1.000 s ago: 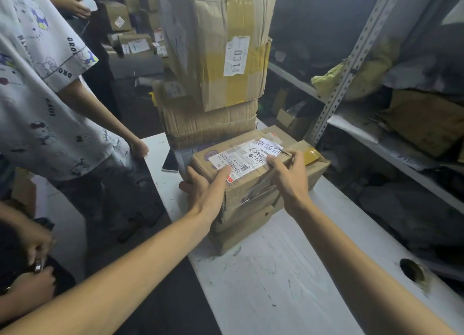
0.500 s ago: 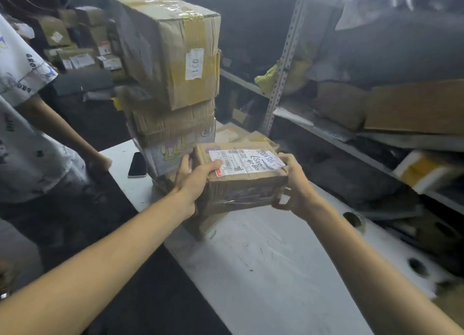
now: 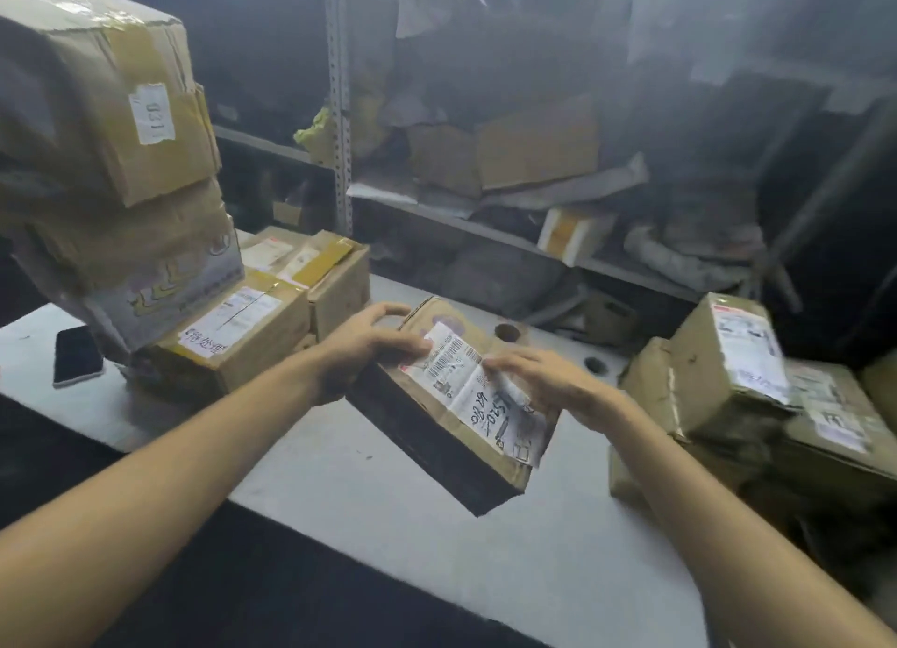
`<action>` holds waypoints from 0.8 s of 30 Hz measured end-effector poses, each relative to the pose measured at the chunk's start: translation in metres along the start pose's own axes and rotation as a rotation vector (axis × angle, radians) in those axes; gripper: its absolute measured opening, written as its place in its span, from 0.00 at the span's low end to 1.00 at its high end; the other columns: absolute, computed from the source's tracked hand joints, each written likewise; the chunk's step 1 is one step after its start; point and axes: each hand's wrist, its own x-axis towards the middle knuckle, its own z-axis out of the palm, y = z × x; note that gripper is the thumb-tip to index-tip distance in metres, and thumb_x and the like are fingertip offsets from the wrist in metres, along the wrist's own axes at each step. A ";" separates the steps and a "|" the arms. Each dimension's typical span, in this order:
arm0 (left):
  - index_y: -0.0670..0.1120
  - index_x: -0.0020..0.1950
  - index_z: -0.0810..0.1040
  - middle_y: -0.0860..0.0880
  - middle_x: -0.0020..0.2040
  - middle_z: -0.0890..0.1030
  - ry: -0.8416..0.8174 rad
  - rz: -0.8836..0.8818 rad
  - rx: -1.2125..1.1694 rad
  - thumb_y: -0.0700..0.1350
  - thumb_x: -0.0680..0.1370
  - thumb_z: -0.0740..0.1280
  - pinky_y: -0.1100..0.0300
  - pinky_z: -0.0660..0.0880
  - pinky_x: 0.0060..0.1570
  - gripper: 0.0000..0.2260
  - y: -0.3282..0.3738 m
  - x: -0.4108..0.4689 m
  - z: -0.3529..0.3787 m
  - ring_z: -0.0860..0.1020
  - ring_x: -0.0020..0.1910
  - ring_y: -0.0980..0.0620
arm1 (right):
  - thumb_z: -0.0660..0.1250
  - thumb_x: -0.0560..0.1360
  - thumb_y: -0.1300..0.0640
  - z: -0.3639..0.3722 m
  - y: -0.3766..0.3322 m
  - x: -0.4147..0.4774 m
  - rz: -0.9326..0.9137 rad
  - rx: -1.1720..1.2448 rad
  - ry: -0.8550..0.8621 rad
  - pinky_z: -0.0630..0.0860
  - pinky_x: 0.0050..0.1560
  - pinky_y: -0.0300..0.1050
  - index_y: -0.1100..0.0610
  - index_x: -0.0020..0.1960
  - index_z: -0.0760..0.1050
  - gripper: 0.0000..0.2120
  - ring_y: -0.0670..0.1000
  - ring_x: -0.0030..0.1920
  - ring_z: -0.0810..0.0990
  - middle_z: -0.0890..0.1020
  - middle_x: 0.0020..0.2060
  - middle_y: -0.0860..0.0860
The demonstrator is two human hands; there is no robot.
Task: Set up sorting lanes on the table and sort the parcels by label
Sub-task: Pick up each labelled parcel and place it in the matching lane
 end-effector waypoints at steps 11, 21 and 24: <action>0.51 0.66 0.73 0.43 0.51 0.85 -0.309 0.149 0.162 0.43 0.68 0.77 0.54 0.83 0.44 0.28 0.023 -0.005 0.127 0.85 0.48 0.44 | 0.69 0.74 0.44 -0.055 0.093 -0.097 -0.087 0.448 -0.138 0.77 0.62 0.63 0.52 0.70 0.69 0.28 0.63 0.60 0.81 0.82 0.61 0.60; 0.60 0.77 0.50 0.43 0.73 0.68 -0.105 0.106 0.049 0.65 0.59 0.77 0.44 0.71 0.53 0.53 -0.019 -0.045 0.276 0.72 0.61 0.46 | 0.74 0.72 0.45 -0.106 0.193 -0.168 -0.117 0.630 0.268 0.81 0.57 0.57 0.55 0.71 0.67 0.33 0.58 0.54 0.85 0.83 0.59 0.58; 0.58 0.76 0.54 0.48 0.56 0.84 -0.259 0.065 -0.019 0.56 0.65 0.79 0.47 0.79 0.45 0.47 -0.035 -0.059 0.316 0.84 0.50 0.49 | 0.70 0.77 0.49 -0.117 0.215 -0.185 -0.118 0.715 0.320 0.83 0.52 0.55 0.56 0.72 0.65 0.27 0.58 0.51 0.86 0.83 0.58 0.59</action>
